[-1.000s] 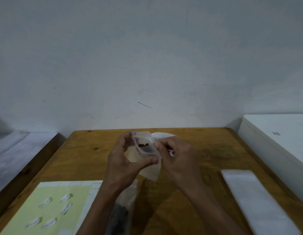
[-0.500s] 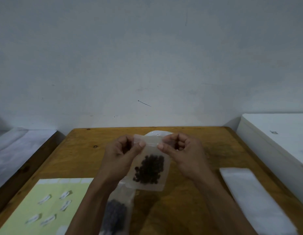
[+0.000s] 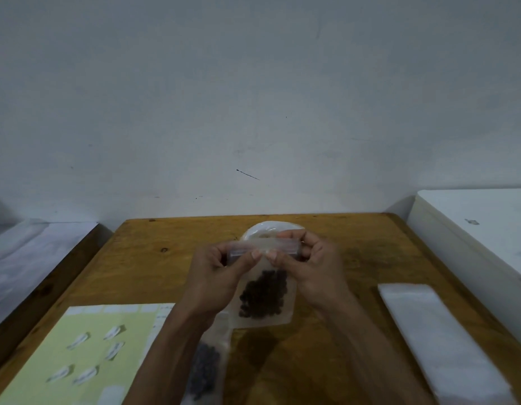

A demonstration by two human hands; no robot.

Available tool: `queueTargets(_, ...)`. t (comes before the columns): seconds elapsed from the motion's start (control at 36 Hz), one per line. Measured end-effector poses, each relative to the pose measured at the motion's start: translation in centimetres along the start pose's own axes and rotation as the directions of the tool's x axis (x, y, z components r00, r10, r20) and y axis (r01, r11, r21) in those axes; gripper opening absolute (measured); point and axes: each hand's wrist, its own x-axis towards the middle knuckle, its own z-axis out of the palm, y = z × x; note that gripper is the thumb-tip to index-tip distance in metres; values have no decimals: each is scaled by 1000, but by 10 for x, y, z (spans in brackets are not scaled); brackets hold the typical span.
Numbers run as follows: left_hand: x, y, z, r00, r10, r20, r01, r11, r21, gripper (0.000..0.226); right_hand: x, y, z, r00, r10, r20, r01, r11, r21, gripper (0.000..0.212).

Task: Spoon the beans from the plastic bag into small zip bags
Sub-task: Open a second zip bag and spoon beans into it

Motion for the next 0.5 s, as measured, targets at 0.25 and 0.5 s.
queueTargets(0.25, 1, 2, -5, 998, -52, -20, 51, 998, -33, 27, -1, -6, -10, 988, 65, 144, -83, 989, 126, 32)
queueTargets(0.5, -2, 0, -5, 993, -102, -58, 88, 975, -204, 28, -5, -5, -8, 988, 109, 110, -134, 955, 263, 41)
